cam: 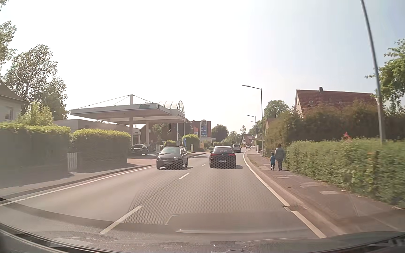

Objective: Follow the waypoints while adhering to traffic rules and regulations

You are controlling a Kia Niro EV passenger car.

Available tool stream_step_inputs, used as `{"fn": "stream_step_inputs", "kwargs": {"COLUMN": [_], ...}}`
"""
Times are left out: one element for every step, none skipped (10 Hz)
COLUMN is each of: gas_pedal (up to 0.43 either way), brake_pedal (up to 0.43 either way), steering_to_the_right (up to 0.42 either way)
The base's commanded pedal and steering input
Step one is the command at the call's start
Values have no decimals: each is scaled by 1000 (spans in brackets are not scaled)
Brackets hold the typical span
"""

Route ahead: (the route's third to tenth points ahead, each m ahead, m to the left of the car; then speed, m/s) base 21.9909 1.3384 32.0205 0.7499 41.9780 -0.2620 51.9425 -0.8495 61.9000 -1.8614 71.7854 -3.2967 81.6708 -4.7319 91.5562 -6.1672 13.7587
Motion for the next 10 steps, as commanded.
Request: {"fn": "stream_step_inputs", "kwargs": {"gas_pedal": [79,79,79,79,79,79,79,79,79,79], "brake_pedal": [0,0,0,0,0,0,0,0,0,0], "steering_to_the_right": [11,10,10,9,9,9,10,10,10,10]}}
